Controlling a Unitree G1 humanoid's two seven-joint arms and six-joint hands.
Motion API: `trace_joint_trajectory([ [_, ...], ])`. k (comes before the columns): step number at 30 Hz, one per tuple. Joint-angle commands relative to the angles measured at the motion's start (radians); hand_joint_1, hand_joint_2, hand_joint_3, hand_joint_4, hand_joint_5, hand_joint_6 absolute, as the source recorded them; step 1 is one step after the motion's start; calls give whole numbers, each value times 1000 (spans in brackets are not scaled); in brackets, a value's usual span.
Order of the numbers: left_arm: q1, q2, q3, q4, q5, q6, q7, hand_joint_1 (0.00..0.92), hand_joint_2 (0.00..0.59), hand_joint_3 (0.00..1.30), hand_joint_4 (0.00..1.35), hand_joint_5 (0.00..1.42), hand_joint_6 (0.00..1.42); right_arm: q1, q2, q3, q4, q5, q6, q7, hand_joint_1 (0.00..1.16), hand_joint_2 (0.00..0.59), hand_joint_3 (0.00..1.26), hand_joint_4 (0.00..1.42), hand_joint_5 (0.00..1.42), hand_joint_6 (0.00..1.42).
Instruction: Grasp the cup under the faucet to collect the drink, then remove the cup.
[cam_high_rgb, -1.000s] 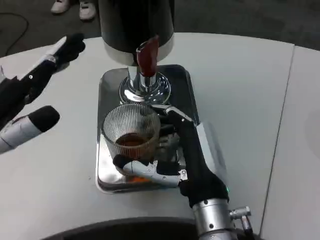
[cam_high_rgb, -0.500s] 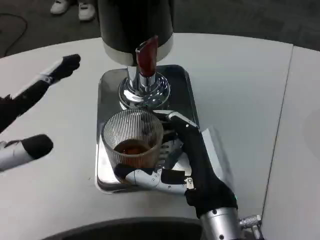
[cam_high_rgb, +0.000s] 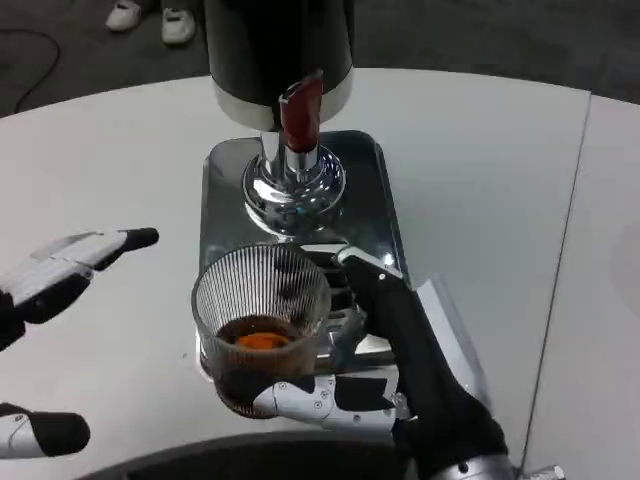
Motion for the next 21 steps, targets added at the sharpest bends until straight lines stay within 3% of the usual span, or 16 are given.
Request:
trace_joint_trajectory([
  [1, 19, 25, 0, 5, -1, -39, 13, 0, 80, 34, 0, 15, 0, 28, -6, -2, -77, 14, -1, 30, 896, 108, 777, 827, 1036, 1034],
  [21, 134, 67, 11, -111, 18, -81, 43, 0, 79, 24, 0, 14, 0, 131, -127, -64, -272, 96, 21, 245, 890, 110, 777, 827, 1036, 1015],
])
